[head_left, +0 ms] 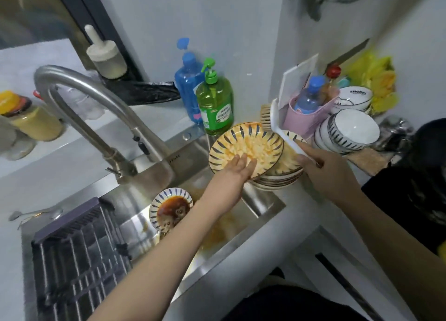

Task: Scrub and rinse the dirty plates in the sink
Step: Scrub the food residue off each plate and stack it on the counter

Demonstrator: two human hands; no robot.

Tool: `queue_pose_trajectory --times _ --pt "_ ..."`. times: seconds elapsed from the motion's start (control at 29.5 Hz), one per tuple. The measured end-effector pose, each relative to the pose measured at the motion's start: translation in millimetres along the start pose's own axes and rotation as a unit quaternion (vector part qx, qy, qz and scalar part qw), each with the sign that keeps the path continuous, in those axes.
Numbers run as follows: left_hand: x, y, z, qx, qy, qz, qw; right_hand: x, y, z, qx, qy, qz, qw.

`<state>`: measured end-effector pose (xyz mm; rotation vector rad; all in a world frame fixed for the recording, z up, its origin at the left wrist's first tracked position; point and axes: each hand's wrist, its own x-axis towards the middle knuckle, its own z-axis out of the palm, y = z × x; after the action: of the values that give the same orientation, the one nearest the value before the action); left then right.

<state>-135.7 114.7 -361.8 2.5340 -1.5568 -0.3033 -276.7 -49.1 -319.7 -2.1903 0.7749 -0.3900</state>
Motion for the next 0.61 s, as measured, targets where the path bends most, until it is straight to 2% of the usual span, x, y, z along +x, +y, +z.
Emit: queue_pose_trajectory --times 0.24,0.61 --pt "61.3 41.5 3.9 0.044 -0.062 0.001 0.997 39.0 28.0 -31.5 0.002 -0.022 -0.01 1.0" --pt "83.9 63.3 22.0 0.037 -0.128 -0.032 0.991 59.2 54.3 -37.1 0.015 -0.079 -0.018 0.997"
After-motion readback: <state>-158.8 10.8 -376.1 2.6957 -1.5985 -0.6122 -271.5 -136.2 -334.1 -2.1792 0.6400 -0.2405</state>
